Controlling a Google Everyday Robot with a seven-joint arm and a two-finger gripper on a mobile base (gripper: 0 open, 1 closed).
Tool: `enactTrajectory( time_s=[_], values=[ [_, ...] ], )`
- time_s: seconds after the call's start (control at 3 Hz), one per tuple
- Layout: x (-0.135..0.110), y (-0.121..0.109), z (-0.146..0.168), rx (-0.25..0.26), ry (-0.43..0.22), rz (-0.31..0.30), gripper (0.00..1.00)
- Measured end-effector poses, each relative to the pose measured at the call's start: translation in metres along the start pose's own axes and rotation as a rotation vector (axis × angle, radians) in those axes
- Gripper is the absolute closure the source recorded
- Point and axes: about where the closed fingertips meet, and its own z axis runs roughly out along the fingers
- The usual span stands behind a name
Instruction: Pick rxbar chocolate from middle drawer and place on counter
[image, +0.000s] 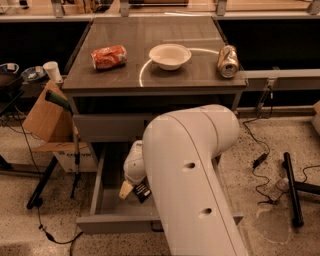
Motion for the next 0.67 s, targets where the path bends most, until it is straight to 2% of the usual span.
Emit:
enactTrajectory(
  time_s=[0.33,0.67],
  values=[
    [0.0085,-0.002,0.014,-0.024,0.019,0.031,0.07],
    [0.0156,-0.0047,0.0209,-0.038,0.033,0.055,0.23]
  ],
)
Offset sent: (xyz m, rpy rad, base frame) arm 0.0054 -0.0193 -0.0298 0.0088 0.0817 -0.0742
